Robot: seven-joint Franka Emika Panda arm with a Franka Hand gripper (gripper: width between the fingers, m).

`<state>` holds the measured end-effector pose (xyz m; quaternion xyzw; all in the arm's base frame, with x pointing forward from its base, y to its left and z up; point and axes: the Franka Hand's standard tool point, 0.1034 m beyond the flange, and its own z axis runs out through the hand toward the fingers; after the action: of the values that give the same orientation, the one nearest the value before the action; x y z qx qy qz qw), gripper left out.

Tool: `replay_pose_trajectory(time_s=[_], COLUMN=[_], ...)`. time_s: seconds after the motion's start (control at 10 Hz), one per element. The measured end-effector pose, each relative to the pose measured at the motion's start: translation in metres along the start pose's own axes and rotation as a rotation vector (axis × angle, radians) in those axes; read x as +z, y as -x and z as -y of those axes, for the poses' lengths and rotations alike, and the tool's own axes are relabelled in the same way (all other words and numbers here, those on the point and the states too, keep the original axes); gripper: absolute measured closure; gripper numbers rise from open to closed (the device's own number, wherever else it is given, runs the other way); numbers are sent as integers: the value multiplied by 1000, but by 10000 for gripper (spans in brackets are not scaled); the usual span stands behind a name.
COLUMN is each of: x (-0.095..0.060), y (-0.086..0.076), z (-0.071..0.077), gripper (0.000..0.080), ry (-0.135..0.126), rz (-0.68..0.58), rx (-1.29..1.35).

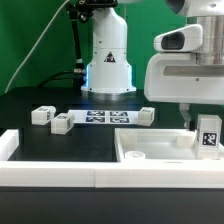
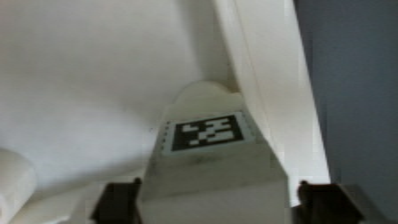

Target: Assemble one leg

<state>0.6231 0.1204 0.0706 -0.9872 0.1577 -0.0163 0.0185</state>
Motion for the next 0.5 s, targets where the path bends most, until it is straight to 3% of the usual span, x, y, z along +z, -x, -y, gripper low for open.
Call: replay_pose_trajectory(time_s=[0.1, 0.5], x=[0, 0], y=[0, -1], z=[-1, -1], gripper=[511, 510], ry=[0, -3], rz=[0, -3], rx=[10, 236])
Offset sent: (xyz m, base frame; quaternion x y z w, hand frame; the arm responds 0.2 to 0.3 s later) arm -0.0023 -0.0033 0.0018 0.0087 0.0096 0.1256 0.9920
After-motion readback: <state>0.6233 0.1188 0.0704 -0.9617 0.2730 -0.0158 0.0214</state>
